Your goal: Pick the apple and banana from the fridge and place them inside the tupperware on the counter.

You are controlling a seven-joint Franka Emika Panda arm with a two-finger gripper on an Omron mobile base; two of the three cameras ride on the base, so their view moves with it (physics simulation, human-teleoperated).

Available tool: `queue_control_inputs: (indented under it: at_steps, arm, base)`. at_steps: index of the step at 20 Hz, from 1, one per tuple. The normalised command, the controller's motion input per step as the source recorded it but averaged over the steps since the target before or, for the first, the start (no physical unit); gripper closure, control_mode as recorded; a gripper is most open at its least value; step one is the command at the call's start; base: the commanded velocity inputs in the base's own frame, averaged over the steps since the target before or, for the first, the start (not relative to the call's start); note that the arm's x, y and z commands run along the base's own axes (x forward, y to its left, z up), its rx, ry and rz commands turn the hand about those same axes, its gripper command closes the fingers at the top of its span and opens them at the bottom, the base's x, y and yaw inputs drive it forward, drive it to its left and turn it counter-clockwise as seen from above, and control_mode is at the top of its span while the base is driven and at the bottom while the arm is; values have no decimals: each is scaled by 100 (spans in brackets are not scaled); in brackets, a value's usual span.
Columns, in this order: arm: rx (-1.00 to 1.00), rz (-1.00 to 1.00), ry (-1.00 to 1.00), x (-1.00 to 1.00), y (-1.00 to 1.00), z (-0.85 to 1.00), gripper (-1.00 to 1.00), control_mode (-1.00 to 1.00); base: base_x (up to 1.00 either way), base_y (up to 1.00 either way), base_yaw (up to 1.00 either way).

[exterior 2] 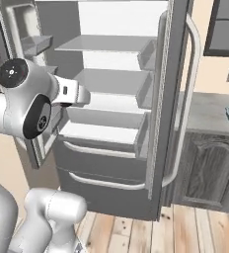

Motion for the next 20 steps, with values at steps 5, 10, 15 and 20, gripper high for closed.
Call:
queue_control_inputs:
  at_steps: [5, 10, 15, 20]
  arm:
    - [0, 0, 0, 0, 0, 0, 100, 100]
    - [0, 0, 0, 0, 0, 0, 100, 100]
    - [0, 0, 0, 0, 0, 0, 100, 100]
    - [0, 0, 0, 0, 0, 0, 100, 100]
  base:
    - [-100, -16, -59]
    - [-93, -30, -99]
    - [-11, -43, -98]
    - [90, -36, -34]
